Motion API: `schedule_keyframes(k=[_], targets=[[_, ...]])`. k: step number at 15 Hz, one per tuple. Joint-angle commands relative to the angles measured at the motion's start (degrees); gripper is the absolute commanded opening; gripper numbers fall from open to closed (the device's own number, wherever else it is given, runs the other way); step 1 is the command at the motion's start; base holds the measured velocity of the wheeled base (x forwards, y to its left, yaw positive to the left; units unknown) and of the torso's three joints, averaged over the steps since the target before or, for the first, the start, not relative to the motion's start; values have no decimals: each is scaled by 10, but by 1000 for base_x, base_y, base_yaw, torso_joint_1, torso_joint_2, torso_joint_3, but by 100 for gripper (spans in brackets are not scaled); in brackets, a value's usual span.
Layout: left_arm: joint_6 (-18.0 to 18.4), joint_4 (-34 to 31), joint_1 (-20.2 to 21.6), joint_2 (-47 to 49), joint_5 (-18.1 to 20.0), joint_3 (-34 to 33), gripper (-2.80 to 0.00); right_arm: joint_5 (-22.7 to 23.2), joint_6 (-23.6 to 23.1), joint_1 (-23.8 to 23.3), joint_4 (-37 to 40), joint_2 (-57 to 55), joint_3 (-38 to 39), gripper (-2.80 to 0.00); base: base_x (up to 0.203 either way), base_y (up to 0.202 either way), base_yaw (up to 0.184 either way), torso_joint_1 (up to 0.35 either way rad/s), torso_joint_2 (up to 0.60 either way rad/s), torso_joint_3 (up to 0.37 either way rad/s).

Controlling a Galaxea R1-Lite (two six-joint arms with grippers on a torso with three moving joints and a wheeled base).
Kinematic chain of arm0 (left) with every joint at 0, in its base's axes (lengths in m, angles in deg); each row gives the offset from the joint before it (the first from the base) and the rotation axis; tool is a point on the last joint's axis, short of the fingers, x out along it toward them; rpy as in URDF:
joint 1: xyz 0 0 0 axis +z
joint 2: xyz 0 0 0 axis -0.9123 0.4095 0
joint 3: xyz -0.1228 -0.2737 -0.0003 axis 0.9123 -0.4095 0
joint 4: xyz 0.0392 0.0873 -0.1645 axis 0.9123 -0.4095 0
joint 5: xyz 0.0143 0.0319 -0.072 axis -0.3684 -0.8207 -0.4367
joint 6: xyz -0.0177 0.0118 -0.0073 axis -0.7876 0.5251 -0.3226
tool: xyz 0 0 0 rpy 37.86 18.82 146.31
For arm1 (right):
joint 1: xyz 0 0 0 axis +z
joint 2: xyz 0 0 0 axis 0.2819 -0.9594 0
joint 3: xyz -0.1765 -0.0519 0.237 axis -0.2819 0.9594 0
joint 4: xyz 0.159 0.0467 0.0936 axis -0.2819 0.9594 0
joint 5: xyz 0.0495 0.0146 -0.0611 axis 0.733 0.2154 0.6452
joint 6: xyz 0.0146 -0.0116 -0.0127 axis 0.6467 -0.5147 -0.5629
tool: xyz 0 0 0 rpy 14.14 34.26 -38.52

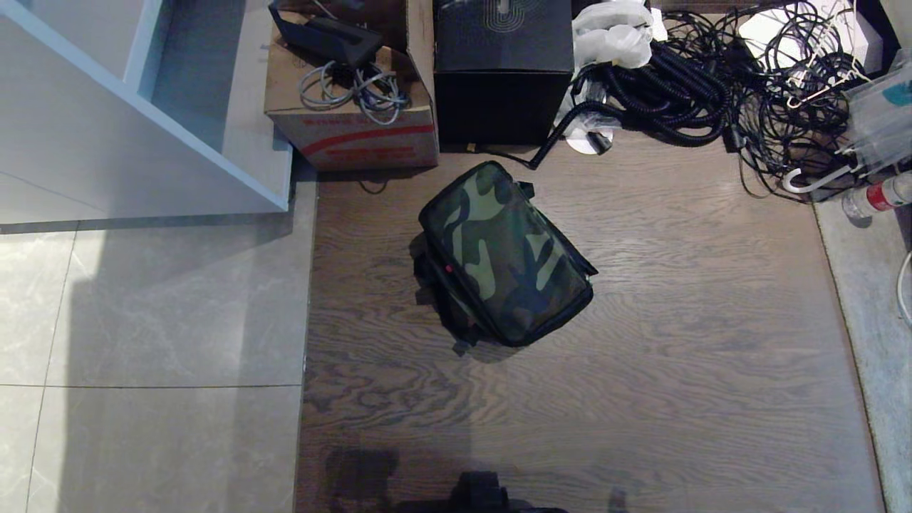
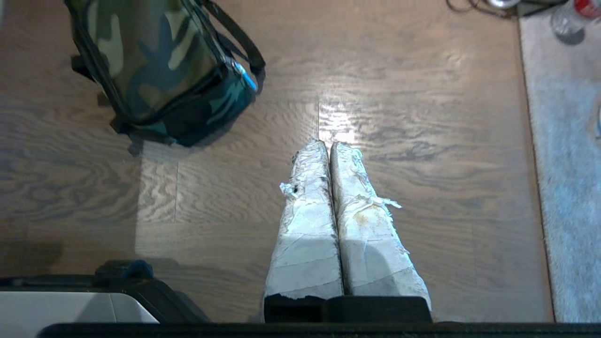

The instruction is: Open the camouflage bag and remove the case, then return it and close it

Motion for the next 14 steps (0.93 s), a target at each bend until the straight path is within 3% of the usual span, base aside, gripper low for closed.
schedule_keyframes(k=[1, 14], targets=[[0, 0, 0, 0, 0, 0, -280, 0, 0, 0, -1, -2, 23, -280, 0, 0, 0, 2, 1, 201], [0, 0, 0, 0, 0, 0, -280, 0, 0, 0, -1, -2, 23, -280, 0, 0, 0, 2, 2, 201]])
